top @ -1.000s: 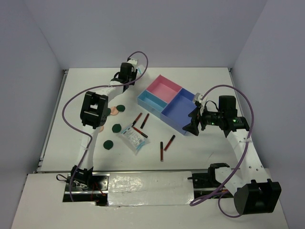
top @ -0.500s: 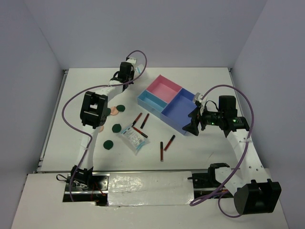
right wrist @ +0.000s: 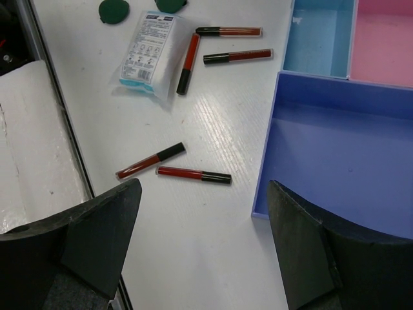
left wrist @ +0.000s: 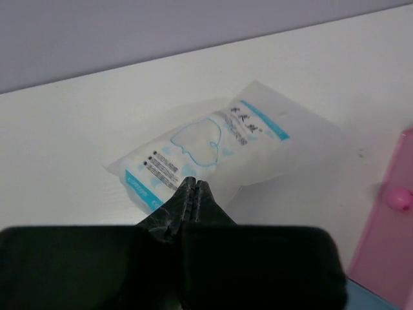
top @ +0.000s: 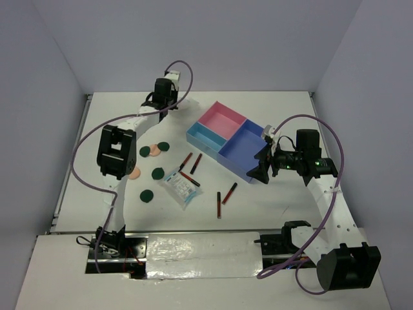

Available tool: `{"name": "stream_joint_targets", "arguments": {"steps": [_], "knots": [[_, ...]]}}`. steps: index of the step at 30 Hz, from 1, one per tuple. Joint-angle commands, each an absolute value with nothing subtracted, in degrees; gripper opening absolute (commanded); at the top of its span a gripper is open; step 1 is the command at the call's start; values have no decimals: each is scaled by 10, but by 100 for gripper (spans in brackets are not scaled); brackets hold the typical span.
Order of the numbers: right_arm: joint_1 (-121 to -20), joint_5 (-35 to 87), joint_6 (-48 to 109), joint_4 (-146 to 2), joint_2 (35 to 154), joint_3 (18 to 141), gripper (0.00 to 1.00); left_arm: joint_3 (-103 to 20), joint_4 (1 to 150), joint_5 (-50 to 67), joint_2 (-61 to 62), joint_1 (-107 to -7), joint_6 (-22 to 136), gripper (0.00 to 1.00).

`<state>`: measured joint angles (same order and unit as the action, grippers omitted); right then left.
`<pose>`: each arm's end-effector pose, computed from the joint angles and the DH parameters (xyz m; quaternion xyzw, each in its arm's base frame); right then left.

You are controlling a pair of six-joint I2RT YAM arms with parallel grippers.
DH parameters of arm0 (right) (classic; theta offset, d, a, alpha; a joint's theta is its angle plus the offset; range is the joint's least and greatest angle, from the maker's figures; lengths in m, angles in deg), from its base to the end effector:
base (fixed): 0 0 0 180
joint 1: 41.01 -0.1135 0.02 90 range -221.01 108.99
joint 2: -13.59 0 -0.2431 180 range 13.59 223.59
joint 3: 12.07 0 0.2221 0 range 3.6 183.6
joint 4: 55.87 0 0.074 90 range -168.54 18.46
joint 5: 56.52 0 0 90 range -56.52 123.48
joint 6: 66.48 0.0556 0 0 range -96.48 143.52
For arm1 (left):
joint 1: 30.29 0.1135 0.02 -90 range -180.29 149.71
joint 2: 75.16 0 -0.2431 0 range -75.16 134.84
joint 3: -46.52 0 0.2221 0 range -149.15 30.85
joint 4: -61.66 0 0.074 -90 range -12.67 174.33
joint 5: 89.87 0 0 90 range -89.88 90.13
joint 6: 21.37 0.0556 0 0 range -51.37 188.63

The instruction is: Organize the makeup

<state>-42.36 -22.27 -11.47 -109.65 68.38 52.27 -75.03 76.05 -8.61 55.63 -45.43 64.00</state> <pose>0.1732 0.0501 0.2755 -0.4267 0.7171 0.3128 0.4537 0.5005 -0.1267 0.2102 0.0349 0.8348 -0.0309 0.5486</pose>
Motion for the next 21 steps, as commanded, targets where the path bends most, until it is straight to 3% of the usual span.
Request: {"name": "stream_joint_targets", "arguments": {"steps": [1,8,13,15,16,19,21], "knots": [[-422,-241,-106,-1075,674,542,85,-710,711,-58,461,-451,618,0],[-422,-241,-106,-1075,675,541,86,-546,620,32,323,-463,618,0],[-422,-244,-99,-1068,677,539,85,-523,635,15,303,-473,636,2],[-422,-248,-96,-1065,679,539,86,-556,660,9,335,-473,643,14],[-422,-248,-95,-1064,679,540,86,-572,675,7,350,-473,645,36],[-422,-248,-97,-1067,678,541,86,-651,731,6,415,-475,659,74],[-422,-246,-101,-1069,676,538,86,-703,757,0,460,-477,671,77]]}}
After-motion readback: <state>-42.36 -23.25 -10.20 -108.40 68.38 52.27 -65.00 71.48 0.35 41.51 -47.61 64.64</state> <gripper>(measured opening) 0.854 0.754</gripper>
